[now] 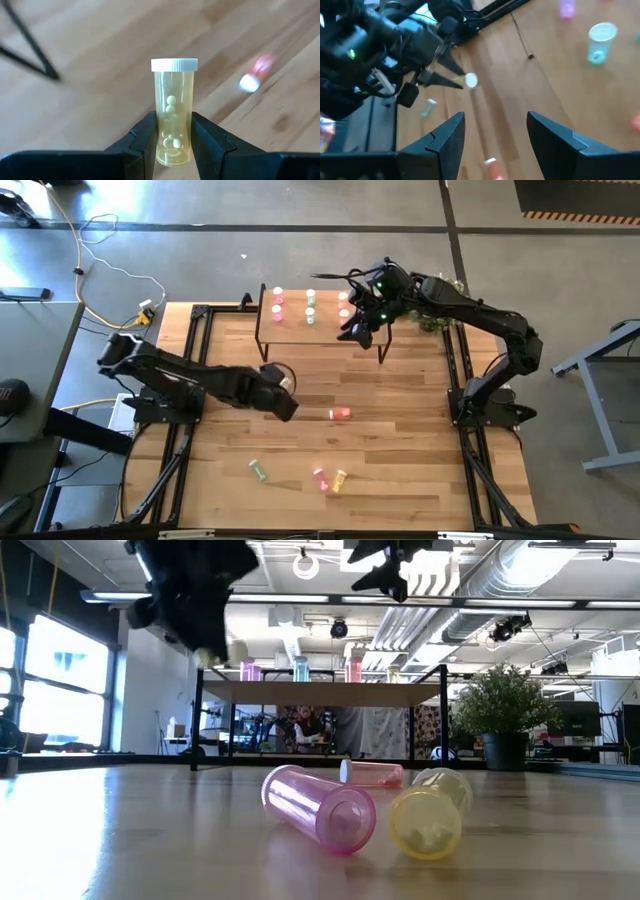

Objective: Pick and place medicine bottles onto shelf by color
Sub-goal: Put the top yellow pill bottle on the shelf aligned with the other yellow pill bottle

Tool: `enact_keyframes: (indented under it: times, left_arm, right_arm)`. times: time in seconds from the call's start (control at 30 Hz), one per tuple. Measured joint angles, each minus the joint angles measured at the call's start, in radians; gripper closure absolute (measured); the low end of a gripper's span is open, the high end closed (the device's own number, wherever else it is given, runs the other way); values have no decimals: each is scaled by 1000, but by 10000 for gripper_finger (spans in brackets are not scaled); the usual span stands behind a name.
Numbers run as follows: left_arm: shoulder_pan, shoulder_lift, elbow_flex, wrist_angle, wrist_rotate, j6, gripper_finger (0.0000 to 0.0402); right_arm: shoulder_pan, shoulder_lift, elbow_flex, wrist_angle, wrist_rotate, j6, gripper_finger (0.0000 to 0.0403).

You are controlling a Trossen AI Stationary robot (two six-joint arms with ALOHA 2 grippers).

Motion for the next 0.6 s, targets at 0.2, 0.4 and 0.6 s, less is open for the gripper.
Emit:
enact_keyframes:
  times: [0.2, 0.4, 0.6]
  left_arm:
    - [58, -107, 0, 174, -47, 269, 309]
    - [120, -160, 1, 360, 70, 536, 309]
    - [169, -167, 0, 491, 225, 694, 309]
  right_arm:
    - [63, 0, 0, 52, -39, 1, 199]
    - [138, 0, 0, 156, -19, -7, 199]
    - [187, 0, 0, 287, -18, -12, 199]
